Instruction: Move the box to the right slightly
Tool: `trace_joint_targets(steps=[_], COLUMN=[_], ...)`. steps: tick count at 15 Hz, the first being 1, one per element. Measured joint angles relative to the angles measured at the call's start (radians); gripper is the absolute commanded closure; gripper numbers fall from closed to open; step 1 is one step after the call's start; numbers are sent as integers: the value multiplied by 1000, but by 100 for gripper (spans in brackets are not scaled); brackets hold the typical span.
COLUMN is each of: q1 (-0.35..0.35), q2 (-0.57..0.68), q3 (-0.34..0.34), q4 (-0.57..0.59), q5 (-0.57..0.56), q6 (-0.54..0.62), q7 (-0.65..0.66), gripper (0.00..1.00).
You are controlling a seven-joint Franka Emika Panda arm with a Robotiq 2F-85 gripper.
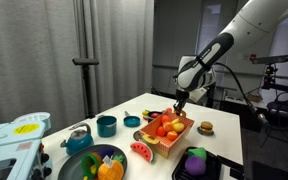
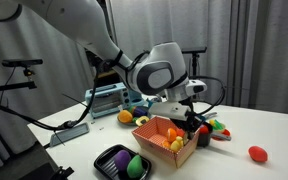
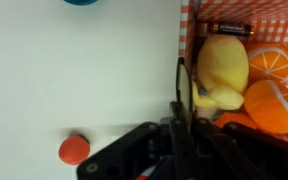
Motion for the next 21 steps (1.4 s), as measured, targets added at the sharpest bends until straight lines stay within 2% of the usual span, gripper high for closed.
trace_joint_targets(steps=[4,10,17,18,19,21], q1=[1,5,-2,-2,-2,-2], q2=[19,38,32,30,30,30], q3=[-37,-39,-11,-8,-7,-5], q4=[19,25,19,19,19,17], q5=[-21,-41,-76,-79,-80,-85], q6=[0,0,-54,-55,-55,-59], q7=[48,47,-115,-130,-141,-149], gripper=[96,96,96,59,57,46])
